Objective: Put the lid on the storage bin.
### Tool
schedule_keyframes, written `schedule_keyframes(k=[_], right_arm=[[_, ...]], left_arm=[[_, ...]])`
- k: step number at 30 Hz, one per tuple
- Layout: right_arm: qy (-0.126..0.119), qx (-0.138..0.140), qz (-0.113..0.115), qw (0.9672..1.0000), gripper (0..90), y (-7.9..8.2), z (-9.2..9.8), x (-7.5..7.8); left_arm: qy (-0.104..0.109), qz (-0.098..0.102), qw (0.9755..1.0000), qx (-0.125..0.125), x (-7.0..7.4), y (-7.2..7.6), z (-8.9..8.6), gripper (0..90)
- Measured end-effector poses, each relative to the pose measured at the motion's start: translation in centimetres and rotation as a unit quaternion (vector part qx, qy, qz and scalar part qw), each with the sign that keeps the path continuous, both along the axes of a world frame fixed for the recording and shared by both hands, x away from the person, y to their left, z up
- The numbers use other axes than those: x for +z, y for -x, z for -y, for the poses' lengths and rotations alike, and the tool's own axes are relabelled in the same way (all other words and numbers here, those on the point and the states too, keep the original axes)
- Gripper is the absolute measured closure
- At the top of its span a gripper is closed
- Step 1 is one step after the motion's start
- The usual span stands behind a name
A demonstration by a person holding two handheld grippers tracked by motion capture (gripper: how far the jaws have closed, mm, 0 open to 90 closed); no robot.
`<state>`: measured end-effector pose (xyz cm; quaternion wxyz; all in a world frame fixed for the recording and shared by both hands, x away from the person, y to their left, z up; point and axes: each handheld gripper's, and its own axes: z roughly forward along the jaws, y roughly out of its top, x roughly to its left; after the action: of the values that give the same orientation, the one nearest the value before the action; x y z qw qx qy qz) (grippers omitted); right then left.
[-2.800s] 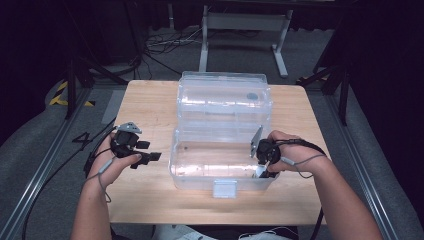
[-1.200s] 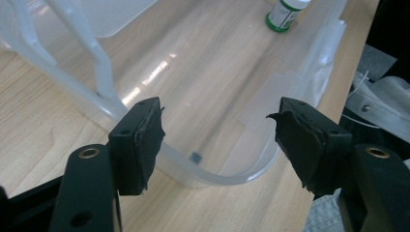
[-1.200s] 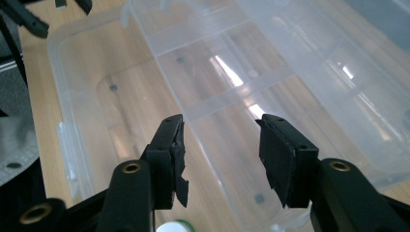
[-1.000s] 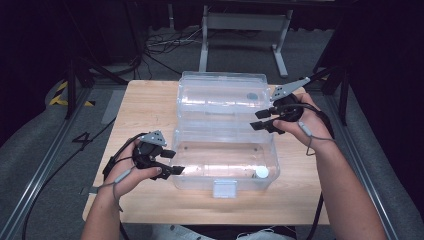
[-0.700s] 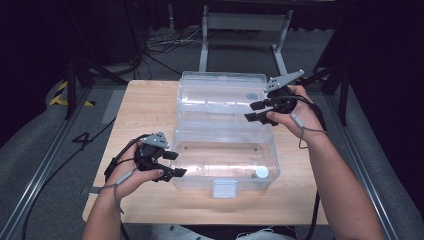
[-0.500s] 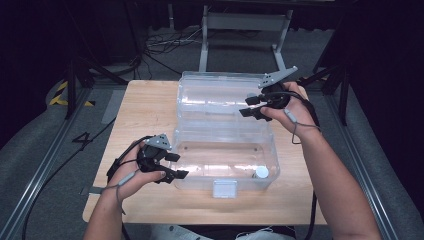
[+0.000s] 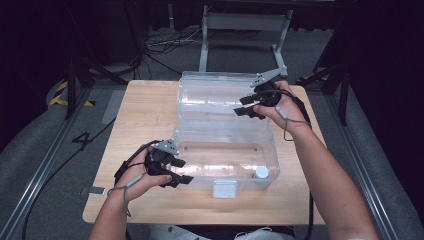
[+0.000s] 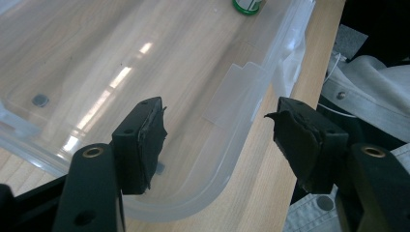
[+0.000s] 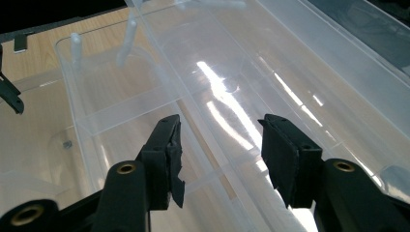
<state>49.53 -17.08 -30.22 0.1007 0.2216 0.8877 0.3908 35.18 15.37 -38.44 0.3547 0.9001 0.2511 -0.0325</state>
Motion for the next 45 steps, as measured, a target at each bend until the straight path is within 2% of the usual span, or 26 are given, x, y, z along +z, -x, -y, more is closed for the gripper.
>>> schedule_keyframes(k=[3, 9, 15, 17, 18, 20, 21, 24, 29, 32, 35, 40, 45], right_arm=[[0.003, 0.001, -0.003, 1.0000, 50.7, -0.1, -0.3, -0.2], [0.012, 0.009, -0.001, 0.9999, 54.6, -0.2, -0.7, -0.4], [0.019, 0.010, 0.002, 0.9998, 61.3, -0.2, -1.1, -0.5], [0.021, 0.009, 0.004, 0.9997, 62.9, -0.2, -1.1, -0.5], [0.021, 0.010, 0.006, 0.9997, 65.2, -0.2, -1.1, -0.5], [0.021, 0.010, 0.005, 0.9997, 66.0, -0.2, -1.1, -0.5], [0.019, 0.012, 0.001, 0.9998, 68.7, -0.2, -1.1, -0.5], [0.017, 0.013, 0.000, 0.9998, 69.2, -0.1, -1.1, -0.5], [0.016, 0.012, 0.003, 0.9998, 71.7, -0.1, -1.1, -0.6], [0.011, 0.015, 0.001, 0.9998, 73.2, 0.0, -1.1, -0.6], [0.009, 0.015, 0.001, 0.9998, 73.9, 0.1, -1.1, -0.6], [0.007, 0.015, 0.001, 0.9999, 75.5, 0.3, -1.0, -0.6], [0.003, 0.013, 0.000, 0.9999, 76.7, 0.6, -1.0, -0.6]], left_arm=[[-0.004, -0.005, 1.0000, -0.007, -0.3, -0.1, 0.2, 38.1], [0.003, -0.009, 0.9998, -0.018, -0.8, -0.2, 0.5, 43.7], [0.007, -0.021, 0.9993, -0.032, -1.3, -0.2, 0.6, 50.2], [0.004, -0.025, 0.9990, -0.036, -1.4, -0.2, 0.7, 54.4], [-0.003, -0.029, 0.9985, -0.045, -1.5, -0.1, 0.9, 58.3], [-0.008, -0.034, 0.9979, -0.055, -1.6, 0.0, 1.0, 59.6], [-0.014, -0.031, 0.9973, -0.064, -1.7, 0.1, 1.2, 60.4], [-0.036, -0.017, 0.9966, -0.072, -1.8, 0.2, 1.5, 62.2], [-0.046, -0.004, 0.9967, -0.066, -2.0, 0.2, 1.5, 67.8], [-0.048, -0.008, 0.9976, -0.050, -2.0, 0.1, 1.6, 74.1], [-0.051, -0.001, 0.9972, -0.055, -2.1, 0.1, 1.6, 74.3], [-0.045, -0.008, 0.9974, -0.055, -2.2, 0.0, 1.5, 74.5], [-0.047, -0.010, 0.9975, -0.053, -2.3, 0.0, 1.7, 74.5]])
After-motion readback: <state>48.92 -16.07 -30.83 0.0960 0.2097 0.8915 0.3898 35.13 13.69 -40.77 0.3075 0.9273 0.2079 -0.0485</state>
